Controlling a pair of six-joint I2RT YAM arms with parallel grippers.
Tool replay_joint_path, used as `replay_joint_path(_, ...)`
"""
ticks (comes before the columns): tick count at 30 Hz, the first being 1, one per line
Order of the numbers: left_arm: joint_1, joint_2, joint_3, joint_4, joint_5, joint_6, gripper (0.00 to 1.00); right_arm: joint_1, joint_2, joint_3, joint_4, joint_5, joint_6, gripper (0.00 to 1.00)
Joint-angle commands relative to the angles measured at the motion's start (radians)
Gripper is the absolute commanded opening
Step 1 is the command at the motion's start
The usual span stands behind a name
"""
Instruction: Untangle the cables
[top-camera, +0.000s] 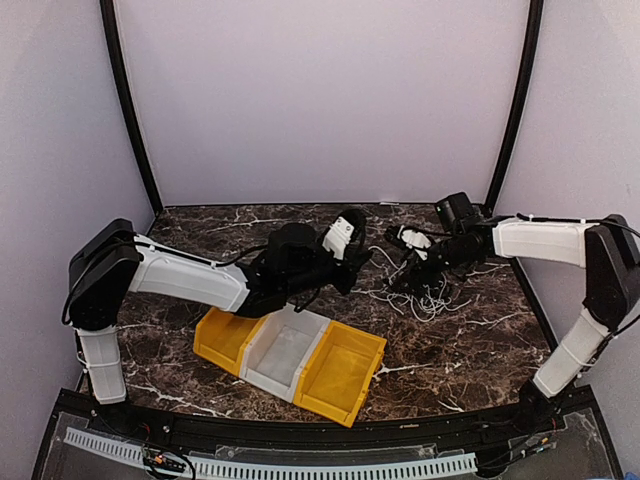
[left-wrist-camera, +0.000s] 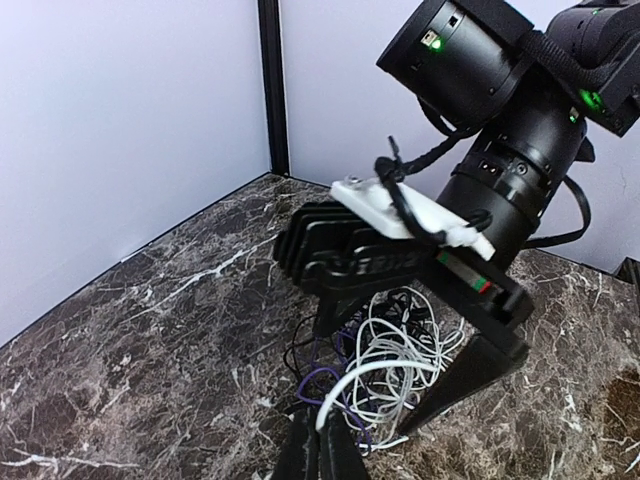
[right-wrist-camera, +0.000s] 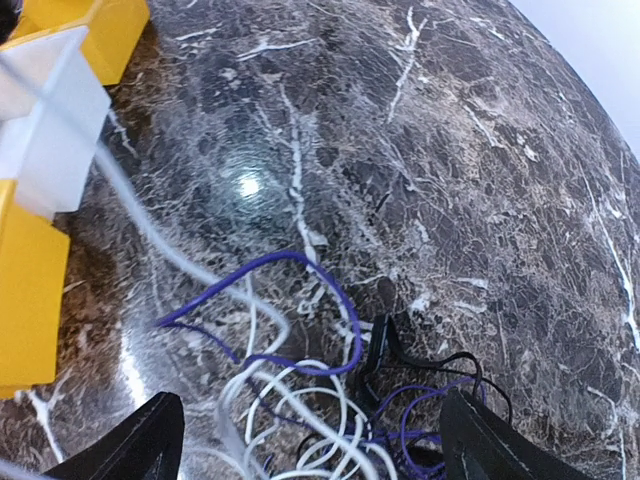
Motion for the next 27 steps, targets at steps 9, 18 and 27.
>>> replay_joint_path(9,0.010,-0.162,-0.112,0.124,-0.176,-0.072,0.00,-0.007,0.250,0.069,0.172,0.113,0.027,0.14)
replay_joint_path(18,0.050,-0.489,-0.258,0.106,-0.344,0.084,0.00,-0.097,0.305,0.052,0.161,0.145,0.063,0.17)
replay_joint_path(27,0.081,-0.735,-0.236,-0.098,-0.429,0.187,0.00,-0.144,0.324,0.061,0.130,0.144,0.082,0.23)
